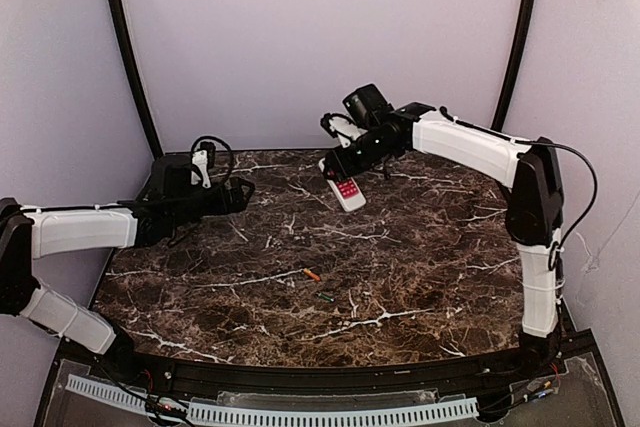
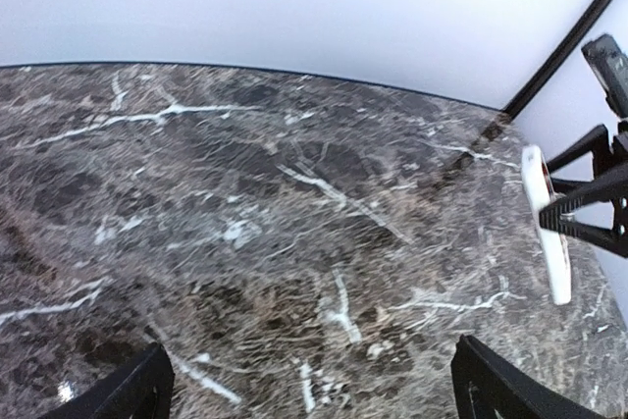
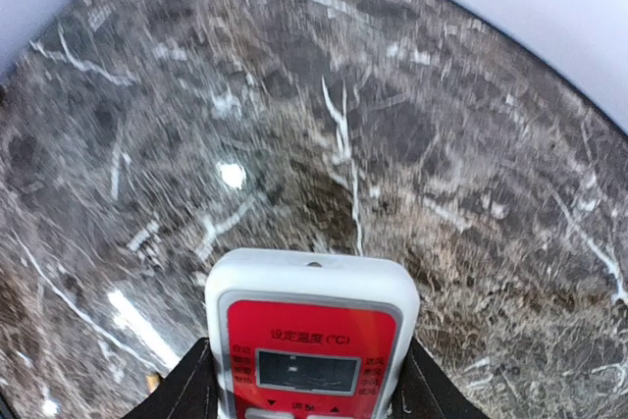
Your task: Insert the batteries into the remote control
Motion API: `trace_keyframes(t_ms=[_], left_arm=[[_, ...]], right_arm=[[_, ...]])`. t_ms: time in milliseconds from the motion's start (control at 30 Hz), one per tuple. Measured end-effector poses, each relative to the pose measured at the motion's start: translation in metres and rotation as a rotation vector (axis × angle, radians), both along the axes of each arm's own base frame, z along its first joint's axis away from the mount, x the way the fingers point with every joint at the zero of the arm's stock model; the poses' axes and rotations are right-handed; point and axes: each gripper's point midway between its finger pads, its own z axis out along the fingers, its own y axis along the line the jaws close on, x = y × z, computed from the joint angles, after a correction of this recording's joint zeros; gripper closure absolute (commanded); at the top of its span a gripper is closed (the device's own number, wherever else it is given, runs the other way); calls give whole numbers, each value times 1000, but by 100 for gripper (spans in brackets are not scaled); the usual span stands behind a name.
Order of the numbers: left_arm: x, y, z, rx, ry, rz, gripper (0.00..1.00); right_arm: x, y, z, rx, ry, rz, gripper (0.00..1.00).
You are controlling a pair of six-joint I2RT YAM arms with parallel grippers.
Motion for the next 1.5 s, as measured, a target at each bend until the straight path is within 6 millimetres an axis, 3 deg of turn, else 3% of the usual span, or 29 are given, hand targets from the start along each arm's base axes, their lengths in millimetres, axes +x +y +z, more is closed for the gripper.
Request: trace_keyframes(t_ms=[200,300,433,600,800,1000,1100,1233,1333,1500], left_arm=[[-14,-61,37,-101,-149,-192,10],[-25,-96,45,-130,-206,-282,11],[-37,-131,44,-131,-252,-367,13],[-37,-159,53,-158,-302,-410,20],[-21,-173,61,-190,-329,-390,29],[-9,-180,44,-188,-297,-360,40],[-6,-182,46,-189,-301,-351,49],[-3,-184,56,-197,-326,-339,67],[-4,-185,58,-187,-343,-343,80],[0,-176,61,-133,-382,-300,89]], right_arm=[[9,12,101,305,-160,-40,89],[4,15,122,407,-185,-48,89],[2,20,121,465,-181,-72,89],[-6,22,105,486,-154,-106,90],[-20,26,106,517,-161,-115,90],[-30,31,113,551,-182,-109,89],[-29,30,116,564,-196,-110,87],[-28,29,128,596,-227,-109,68],[-33,24,131,611,-238,-108,34],[-42,10,151,650,-245,-113,7]])
